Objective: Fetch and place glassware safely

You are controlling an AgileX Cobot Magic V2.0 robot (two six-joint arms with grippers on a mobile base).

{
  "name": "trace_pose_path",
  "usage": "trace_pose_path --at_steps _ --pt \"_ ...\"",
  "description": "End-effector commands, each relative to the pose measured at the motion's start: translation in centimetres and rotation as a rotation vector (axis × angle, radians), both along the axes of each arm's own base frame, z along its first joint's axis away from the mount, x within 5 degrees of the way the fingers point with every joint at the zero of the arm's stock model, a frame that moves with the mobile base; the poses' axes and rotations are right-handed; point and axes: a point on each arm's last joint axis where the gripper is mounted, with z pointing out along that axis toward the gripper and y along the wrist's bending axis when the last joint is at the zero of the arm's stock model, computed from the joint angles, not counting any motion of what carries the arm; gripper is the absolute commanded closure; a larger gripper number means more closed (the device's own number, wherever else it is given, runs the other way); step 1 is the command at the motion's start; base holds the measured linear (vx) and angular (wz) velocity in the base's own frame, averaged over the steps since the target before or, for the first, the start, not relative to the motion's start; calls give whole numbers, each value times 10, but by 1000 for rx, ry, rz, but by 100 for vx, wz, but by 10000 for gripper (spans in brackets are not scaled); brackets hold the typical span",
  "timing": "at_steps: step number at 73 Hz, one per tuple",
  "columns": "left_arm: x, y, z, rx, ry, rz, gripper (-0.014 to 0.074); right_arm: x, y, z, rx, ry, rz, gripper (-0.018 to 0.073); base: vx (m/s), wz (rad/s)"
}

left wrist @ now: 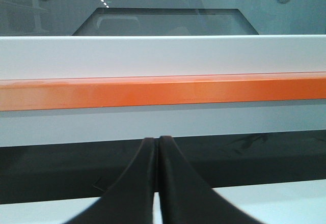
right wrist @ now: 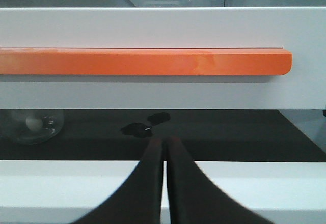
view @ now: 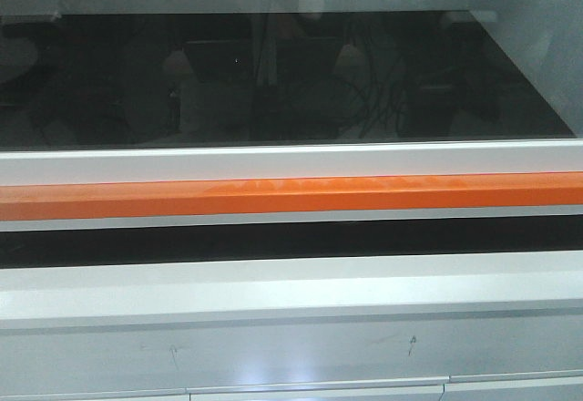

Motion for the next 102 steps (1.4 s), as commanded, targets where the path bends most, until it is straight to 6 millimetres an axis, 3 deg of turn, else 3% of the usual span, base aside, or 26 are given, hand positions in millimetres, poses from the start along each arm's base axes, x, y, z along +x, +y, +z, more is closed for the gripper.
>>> trace_pose_path --at_steps 1,90,96,102 --pt "0 0 -3 -9 -49 -3 603 0 0 0 -18 -60 -1 567 0 0" --pt "0 0 -3 -9 -50 -3 603 -1 0 5 -20 -104 0 567 0 0" --pt "-1 0 3 100 -112 8 603 -1 0 8 -43 -139 0 567 0 0" --pt "-2 0 13 68 -161 7 603 -2 1 14 -27 -167 2 567 0 0"
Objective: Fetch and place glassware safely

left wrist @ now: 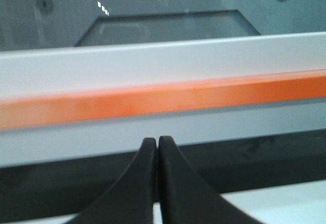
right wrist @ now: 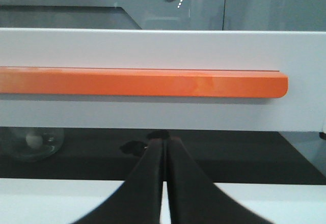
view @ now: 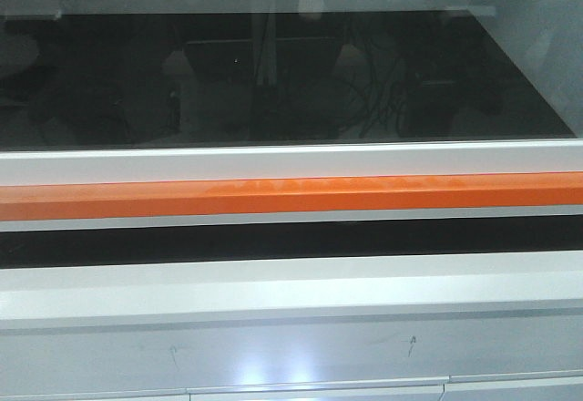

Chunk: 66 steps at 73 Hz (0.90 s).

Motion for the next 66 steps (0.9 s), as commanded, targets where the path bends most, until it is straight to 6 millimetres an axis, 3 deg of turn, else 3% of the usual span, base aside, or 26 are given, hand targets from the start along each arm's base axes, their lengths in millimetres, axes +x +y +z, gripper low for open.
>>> trace_pose_path --at_steps 1,16,30,42,66 --pt "-3 0 12 -17 -127 -4 603 -2 0 10 -12 -109 1 567 0 0" --pt "-9 1 64 -64 -193 -11 603 -11 -1 67 81 -229 11 567 0 0" --pt "14 -1 97 -61 -37 -11 603 9 0 106 78 -94 8 567 0 0" --pt "33 -2 96 -56 52 -8 603 31 1 107 59 -7 3 567 0 0" --pt "40 -3 85 -51 99 -9 603 50 5 97 40 57 36 565 0 0"
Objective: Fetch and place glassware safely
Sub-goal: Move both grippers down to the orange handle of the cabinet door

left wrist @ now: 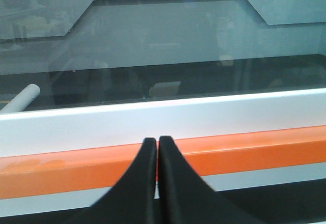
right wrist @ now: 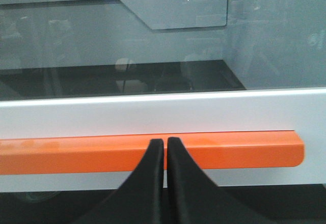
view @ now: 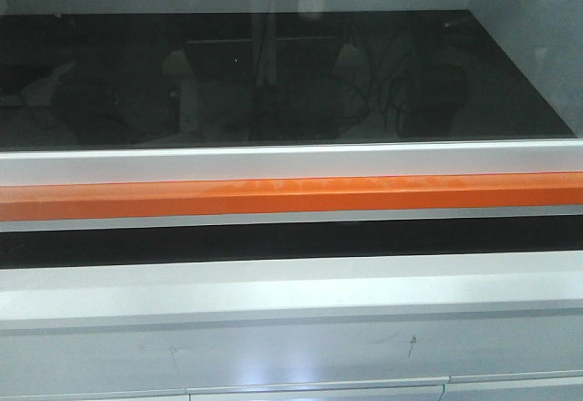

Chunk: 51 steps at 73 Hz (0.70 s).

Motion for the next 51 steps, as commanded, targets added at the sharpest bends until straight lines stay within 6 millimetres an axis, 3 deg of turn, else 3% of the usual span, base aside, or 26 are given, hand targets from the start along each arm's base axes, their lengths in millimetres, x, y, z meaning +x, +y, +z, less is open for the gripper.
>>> trace_pose_path --at_steps 1,15,28,51 --pt "6 -1 5 -18 -52 -4 603 7 3 11 -21 -85 24 564 0 0" --pt "18 -1 -20 -18 0 -1 603 25 7 -10 -21 -72 44 563 0 0" --pt "28 -2 -27 -28 18 2 603 37 8 -30 -25 -31 43 560 0 0" --pt "42 -2 -40 -39 20 7 603 63 12 -49 -69 10 74 560 0 0"
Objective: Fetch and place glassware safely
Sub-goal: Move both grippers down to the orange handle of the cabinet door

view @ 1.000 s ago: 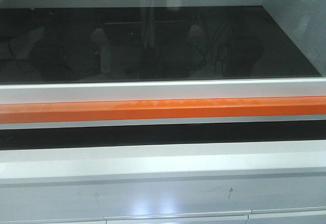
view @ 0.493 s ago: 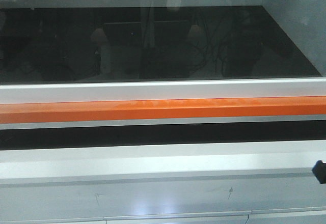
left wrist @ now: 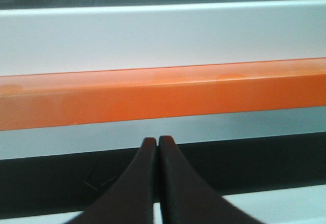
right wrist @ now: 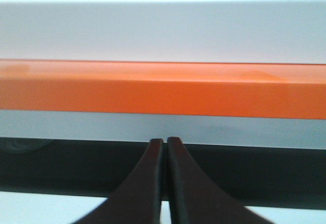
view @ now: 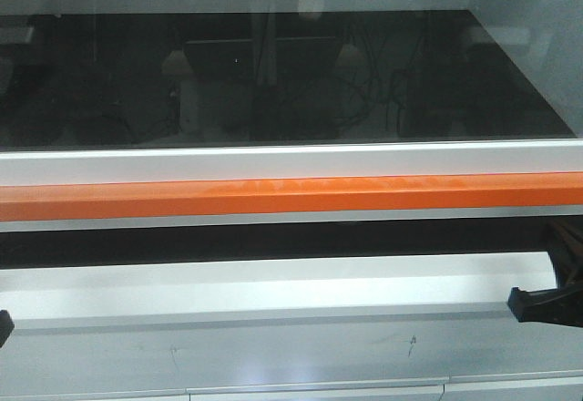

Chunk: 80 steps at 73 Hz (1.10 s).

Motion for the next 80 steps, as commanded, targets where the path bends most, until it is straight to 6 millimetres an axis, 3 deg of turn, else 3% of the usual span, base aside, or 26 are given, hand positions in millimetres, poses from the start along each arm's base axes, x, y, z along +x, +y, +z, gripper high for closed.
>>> trace_pose_path --at_steps 1,28,80 --pt "8 -1 15 -23 -108 1 603 10 3 13 -11 -117 20 560 0 0" --pt "25 -2 6 -20 -87 4 603 27 5 2 -6 -130 27 560 0 0" --pt "49 -3 -5 -19 -137 9 603 42 6 -5 11 -209 28 560 0 0"
